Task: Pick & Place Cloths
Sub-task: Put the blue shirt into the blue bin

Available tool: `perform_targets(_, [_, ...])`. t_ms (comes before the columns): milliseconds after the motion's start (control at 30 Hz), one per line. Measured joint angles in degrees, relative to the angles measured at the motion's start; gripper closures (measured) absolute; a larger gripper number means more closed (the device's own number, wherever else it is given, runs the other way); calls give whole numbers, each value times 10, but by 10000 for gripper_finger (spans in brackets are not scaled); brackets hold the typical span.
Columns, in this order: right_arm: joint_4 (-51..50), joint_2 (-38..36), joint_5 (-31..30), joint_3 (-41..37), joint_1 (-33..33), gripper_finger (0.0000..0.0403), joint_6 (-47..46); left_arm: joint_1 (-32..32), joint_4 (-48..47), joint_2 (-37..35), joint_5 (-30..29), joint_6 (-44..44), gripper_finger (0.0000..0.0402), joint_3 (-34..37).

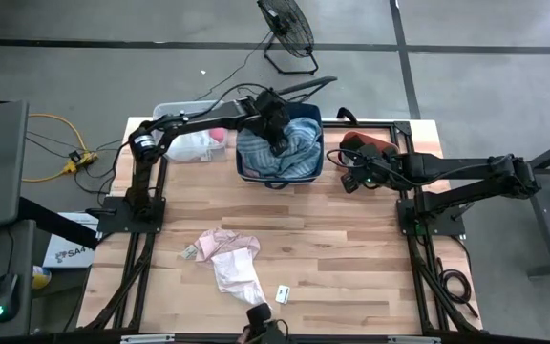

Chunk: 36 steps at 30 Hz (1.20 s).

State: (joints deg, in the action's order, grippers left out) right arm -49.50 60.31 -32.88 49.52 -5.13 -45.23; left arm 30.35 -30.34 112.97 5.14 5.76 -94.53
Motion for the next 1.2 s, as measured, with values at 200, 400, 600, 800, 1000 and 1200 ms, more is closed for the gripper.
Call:
perform_targets(200, [0,0,0,0,0,198,0,0,-69,-30,4,0,133,-56])
perform_targets(400, [0,0,4,0,0,198,-2,0,-168,-65,-6,8,85,-135])
perform_targets(600, [-1,0,9,0,0,198,-2,0,-308,-102,-23,89,119,-186])
perform_targets(800, [-1,0,9,0,0,198,-1,0,-430,-137,-48,134,236,-168])
perform_targets(1000, [-1,0,9,0,0,198,-1,0,-447,-161,-56,133,388,-105])
perform_targets(1200, [-1,0,9,0,0,198,-1,0,-371,-184,-55,133,398,5])
